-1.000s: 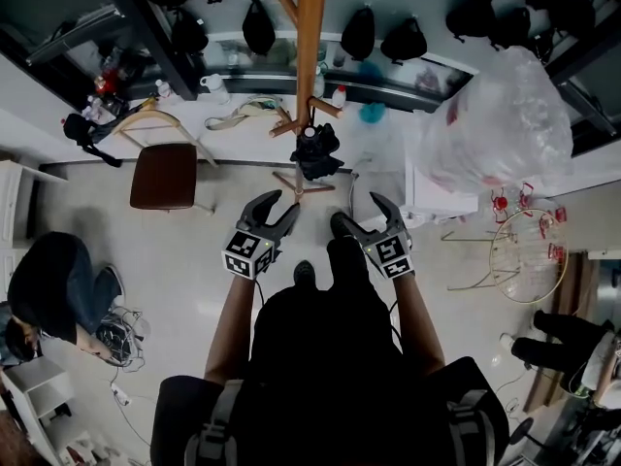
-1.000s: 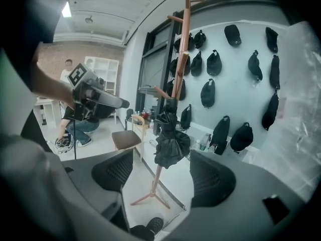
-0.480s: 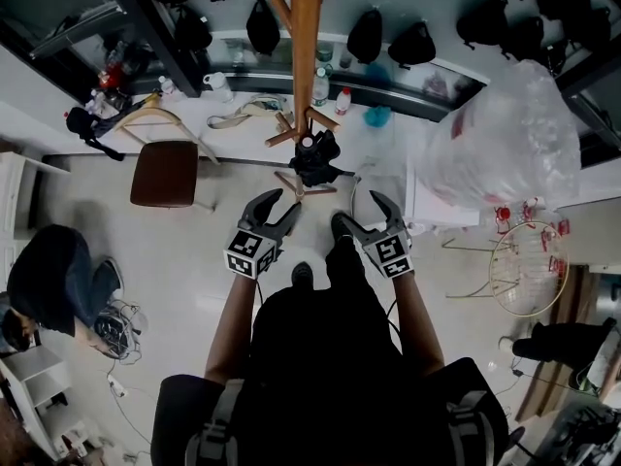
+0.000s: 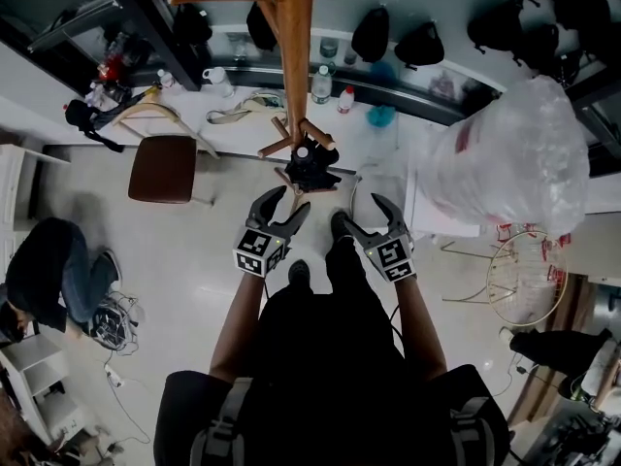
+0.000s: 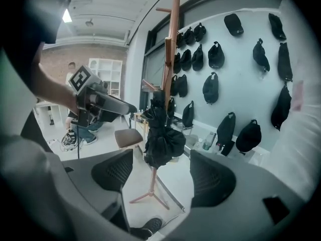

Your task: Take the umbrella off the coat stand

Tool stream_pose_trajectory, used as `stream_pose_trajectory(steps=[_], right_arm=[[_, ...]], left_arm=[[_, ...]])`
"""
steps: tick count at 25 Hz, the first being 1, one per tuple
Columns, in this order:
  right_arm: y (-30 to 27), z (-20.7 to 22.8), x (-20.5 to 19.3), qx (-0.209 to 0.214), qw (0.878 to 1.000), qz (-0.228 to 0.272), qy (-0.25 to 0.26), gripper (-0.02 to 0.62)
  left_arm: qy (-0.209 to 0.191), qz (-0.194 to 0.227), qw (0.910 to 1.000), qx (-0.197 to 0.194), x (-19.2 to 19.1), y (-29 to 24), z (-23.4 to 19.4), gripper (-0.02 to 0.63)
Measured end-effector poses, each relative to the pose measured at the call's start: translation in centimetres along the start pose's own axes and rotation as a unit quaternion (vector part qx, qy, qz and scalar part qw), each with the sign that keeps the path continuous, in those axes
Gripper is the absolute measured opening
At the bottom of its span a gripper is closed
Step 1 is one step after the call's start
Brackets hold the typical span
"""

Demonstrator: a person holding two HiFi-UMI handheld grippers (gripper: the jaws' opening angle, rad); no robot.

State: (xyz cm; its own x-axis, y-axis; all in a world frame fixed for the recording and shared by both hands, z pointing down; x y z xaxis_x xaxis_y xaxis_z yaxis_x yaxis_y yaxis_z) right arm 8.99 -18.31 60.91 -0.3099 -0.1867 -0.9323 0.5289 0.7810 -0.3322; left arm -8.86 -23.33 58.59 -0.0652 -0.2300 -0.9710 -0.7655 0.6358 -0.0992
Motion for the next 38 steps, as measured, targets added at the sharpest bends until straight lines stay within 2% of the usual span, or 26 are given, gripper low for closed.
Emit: stream_pose_trajectory(steps=[7, 15, 22, 30, 38], right_arm=[[-0.3, 1.0, -0.4, 0.012, 1.0, -0.005, -0.001, 0.357], [0.1, 2.0, -1.1, 0.008, 1.0, -0.018, 0.002, 0.357], [0.7, 2.6, -2.0, 0.01, 0.999, -0.032, 0.007, 0.357], [0.7, 3.5, -2.4, 0.019, 0.999, -0.038, 0.014, 0.357], [-0.7, 3.4, -2.6, 0.037, 0.999, -0.033, 0.019, 0.359]], left_arm=[[-0.002, -0.003, 0.9988, 0.048, -1.0, -2.1, -1.1, 0.345], [0.01, -0.011, 0.9975, 0.069, -3.1, -4.0, -2.3, 0.41], [-0.003, -0.011, 0.9962, 0.087, -4.3, -7.2, -2.8, 0.469], [0.032, 0.008, 0.9922, 0.12, -4.9, -9.4, -4.0, 0.472], [0.042, 0.005, 0.9889, 0.143, -6.2, -10.4, -5.1, 0.471]])
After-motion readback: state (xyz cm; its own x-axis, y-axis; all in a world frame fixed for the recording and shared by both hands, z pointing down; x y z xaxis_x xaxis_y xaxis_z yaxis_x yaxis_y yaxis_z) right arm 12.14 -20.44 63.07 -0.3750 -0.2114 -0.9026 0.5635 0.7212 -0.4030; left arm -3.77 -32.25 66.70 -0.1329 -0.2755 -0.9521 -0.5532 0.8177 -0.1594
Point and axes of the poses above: the fingertips, and each gripper's own axes: y backward along the fingers, z to its right, x out of its top, the point moved 4 cm from there along y, backward along the fingers, and after that the axes turned 11 degrees about z, right-handed, at the moved point
